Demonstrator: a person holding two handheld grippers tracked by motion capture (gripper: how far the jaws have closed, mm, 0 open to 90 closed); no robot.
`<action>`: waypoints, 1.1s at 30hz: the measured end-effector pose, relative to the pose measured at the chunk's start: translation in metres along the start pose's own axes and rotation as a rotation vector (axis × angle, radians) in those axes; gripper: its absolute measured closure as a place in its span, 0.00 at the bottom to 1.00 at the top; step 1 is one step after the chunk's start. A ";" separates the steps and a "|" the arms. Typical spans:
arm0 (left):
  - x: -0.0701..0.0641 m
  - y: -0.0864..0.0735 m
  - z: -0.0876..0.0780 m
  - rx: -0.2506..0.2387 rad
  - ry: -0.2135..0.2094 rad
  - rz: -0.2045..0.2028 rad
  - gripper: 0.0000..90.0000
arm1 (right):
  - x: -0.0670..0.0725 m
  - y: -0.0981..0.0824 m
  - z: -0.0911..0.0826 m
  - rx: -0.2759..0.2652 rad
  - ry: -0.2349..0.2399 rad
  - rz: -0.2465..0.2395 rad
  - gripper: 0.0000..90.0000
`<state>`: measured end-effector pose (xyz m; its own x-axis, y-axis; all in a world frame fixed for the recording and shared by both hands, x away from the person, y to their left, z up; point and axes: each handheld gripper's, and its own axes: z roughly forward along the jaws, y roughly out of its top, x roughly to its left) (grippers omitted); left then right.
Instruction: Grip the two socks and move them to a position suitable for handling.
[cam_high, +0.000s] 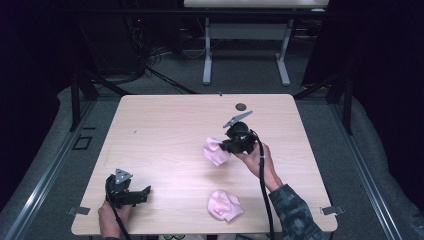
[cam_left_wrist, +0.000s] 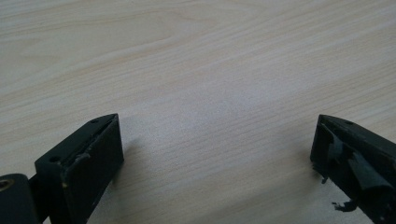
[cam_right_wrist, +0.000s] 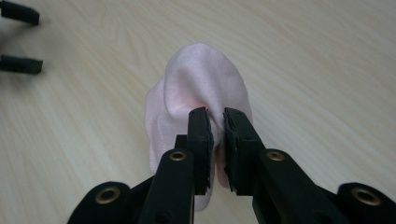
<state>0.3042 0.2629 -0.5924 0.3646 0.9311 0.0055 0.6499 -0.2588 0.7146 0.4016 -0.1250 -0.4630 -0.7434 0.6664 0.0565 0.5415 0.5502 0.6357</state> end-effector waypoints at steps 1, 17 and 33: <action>0.000 0.000 0.000 0.000 0.000 -0.001 0.03 | 0.003 -0.005 -0.002 -0.003 -0.002 -0.006 0.90; 0.000 0.000 0.000 0.001 0.000 -0.001 0.03 | 0.003 -0.084 0.047 0.180 -0.034 0.055 0.90; 0.001 0.001 0.001 0.000 0.000 -0.005 0.02 | 0.002 -0.088 0.049 0.089 -0.031 0.066 0.56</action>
<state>0.3057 0.2631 -0.5924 0.3611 0.9325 0.0024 0.6519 -0.2542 0.7144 0.3715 -0.1469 -0.5562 -0.6936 0.7168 0.0713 0.6223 0.5465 0.5604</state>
